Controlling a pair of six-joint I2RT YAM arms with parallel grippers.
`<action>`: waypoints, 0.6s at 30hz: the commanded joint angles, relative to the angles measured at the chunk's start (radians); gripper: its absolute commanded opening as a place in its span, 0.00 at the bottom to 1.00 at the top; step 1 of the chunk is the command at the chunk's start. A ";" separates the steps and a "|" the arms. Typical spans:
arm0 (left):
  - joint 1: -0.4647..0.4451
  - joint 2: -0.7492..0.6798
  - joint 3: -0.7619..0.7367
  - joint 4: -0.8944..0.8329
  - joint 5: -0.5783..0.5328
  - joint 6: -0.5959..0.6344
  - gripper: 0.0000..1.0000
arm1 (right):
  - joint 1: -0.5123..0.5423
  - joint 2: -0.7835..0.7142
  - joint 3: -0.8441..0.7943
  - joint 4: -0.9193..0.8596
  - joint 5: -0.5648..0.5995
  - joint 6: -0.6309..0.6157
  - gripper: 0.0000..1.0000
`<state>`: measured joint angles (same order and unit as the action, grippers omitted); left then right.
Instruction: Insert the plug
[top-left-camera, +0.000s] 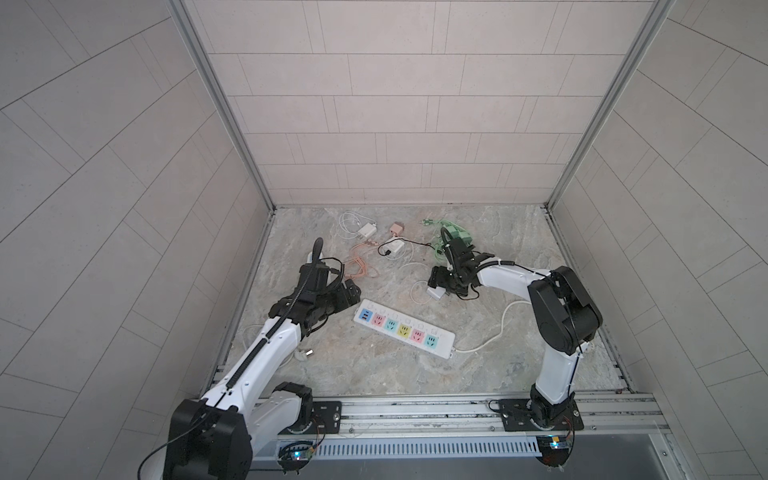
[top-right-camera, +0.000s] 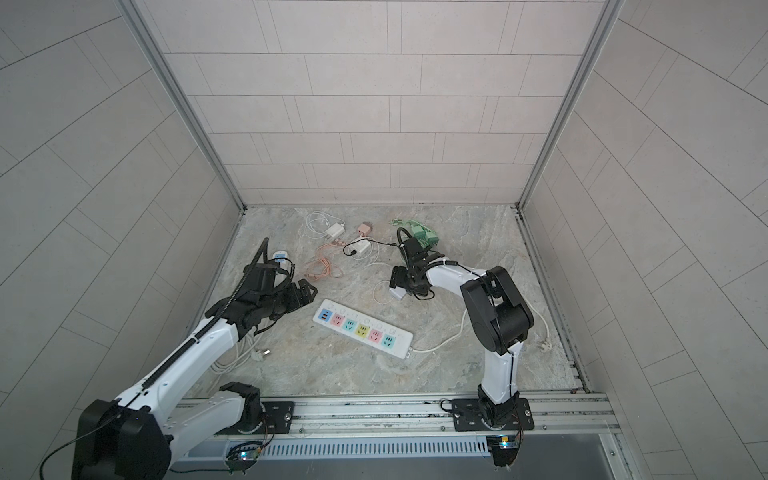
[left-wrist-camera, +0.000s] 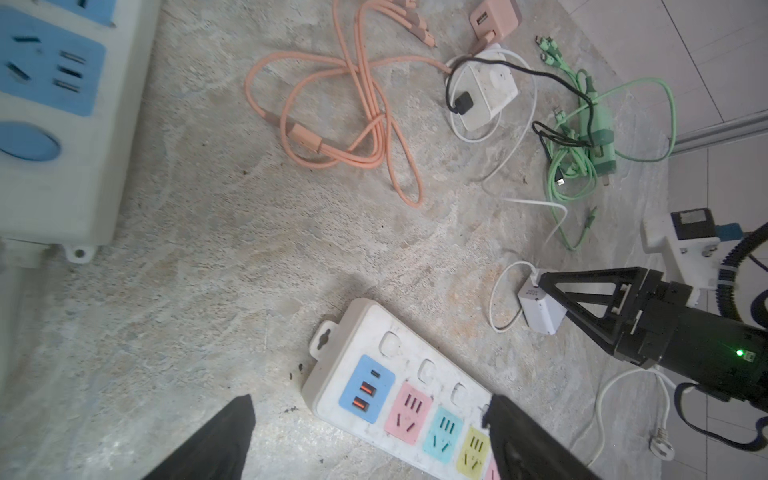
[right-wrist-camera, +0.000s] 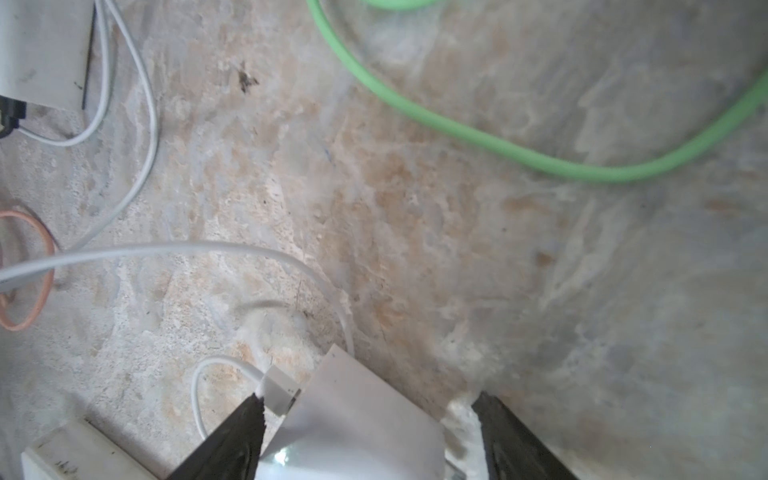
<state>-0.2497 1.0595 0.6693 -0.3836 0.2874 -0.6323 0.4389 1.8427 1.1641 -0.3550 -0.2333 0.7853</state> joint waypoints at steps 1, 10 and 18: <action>-0.060 0.031 0.024 0.020 0.001 -0.009 0.92 | -0.013 -0.077 -0.019 -0.025 -0.010 0.011 0.86; -0.283 0.223 0.128 0.080 -0.059 -0.033 0.83 | -0.074 -0.120 -0.065 0.041 -0.057 -0.047 0.84; -0.370 0.394 0.230 0.132 -0.070 -0.049 0.81 | -0.079 -0.091 -0.105 0.195 -0.185 -0.029 0.79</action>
<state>-0.6056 1.4075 0.8539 -0.2829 0.2363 -0.6678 0.3573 1.7397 1.0702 -0.2348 -0.3607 0.7418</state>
